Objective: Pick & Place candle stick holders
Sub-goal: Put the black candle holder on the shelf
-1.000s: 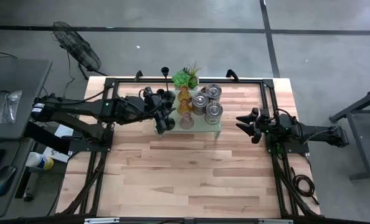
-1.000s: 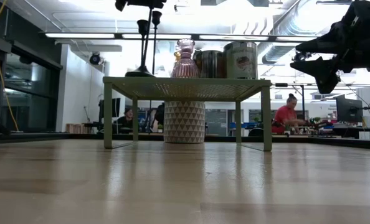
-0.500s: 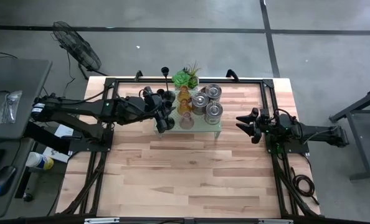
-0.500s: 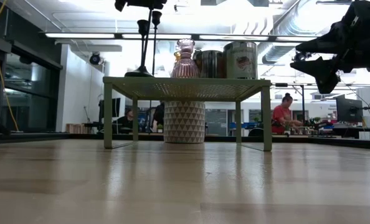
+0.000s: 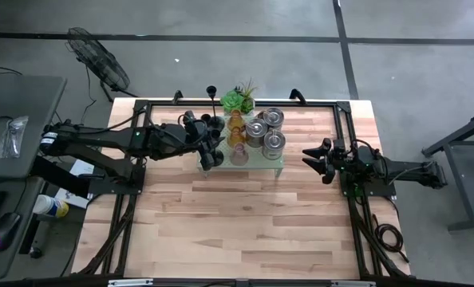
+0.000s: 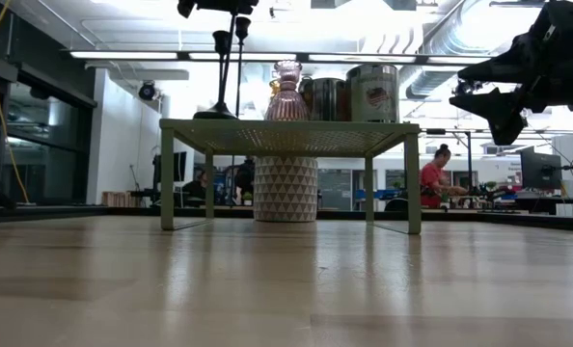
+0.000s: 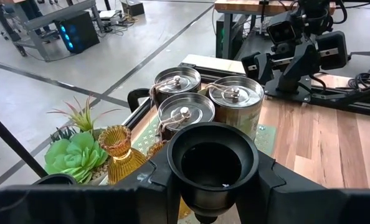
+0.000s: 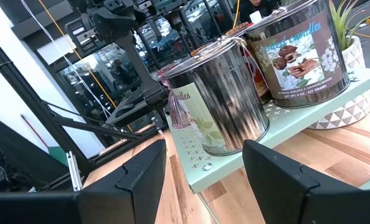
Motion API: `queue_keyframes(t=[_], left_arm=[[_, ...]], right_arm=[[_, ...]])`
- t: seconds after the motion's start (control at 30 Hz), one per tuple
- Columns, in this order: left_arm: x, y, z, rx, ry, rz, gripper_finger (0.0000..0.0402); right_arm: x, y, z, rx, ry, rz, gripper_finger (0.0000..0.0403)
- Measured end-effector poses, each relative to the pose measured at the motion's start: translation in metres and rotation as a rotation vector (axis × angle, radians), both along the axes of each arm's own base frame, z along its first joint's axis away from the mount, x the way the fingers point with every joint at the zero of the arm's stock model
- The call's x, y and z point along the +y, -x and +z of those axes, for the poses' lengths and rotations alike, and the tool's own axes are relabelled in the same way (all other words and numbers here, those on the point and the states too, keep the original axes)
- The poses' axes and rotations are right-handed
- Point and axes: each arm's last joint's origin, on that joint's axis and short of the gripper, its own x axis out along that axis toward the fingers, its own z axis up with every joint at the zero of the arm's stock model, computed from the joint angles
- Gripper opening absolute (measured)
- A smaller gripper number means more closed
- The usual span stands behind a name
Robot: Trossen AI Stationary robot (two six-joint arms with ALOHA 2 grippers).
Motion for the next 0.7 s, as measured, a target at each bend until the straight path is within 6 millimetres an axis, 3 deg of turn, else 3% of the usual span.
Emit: queue_keyframes(t=[0.37,0.7], left_arm=[[0.0001,0.0001,-0.0003,0.003,-0.003,0.001,0.0107],[0.0016,0.0026,-0.0091,0.088,-0.019,0.042,0.0165]], right_arm=[[0.0,0.0,0.0001,0.0,0.0,0.001,0.0206],[0.0,0.0,0.0,0.0,0.0,0.0,0.0206]])
